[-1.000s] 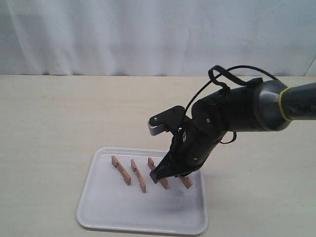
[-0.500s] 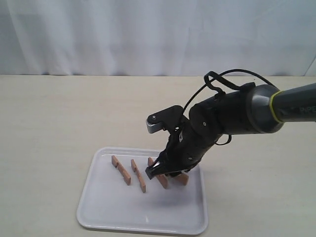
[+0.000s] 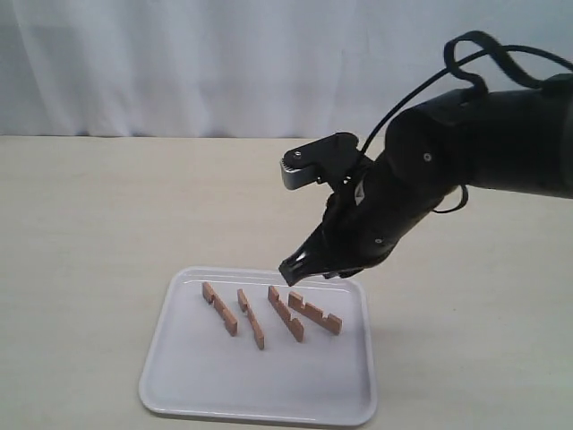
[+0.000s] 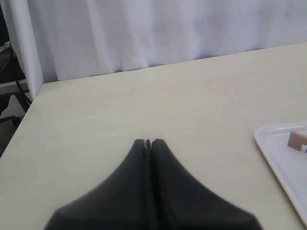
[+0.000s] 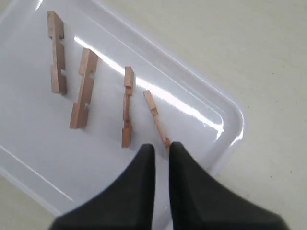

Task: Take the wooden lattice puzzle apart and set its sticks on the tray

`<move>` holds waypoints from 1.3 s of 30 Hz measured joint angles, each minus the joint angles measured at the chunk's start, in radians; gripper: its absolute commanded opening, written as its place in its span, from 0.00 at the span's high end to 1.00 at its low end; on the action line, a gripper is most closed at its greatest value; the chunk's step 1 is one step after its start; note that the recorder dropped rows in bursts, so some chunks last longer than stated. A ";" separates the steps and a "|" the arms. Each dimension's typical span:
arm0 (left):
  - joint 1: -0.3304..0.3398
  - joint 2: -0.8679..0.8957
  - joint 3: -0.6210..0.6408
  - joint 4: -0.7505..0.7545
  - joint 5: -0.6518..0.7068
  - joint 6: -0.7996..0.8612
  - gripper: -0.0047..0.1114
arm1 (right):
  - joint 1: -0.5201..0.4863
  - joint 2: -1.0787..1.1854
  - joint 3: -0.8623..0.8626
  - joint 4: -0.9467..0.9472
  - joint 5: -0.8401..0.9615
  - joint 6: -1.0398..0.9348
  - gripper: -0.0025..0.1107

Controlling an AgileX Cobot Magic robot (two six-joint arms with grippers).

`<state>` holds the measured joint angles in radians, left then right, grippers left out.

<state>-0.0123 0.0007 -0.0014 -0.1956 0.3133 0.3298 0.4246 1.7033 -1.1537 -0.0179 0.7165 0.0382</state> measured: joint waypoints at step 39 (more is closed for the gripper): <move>0.000 0.000 0.000 0.000 0.000 0.000 0.96 | -0.454 -1.677 0.829 0.002 -0.454 0.051 0.94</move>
<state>-0.0123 0.0007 -0.0014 -0.1956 0.3133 0.3298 -0.0293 0.0264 -0.3244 -0.0161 0.2624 0.0894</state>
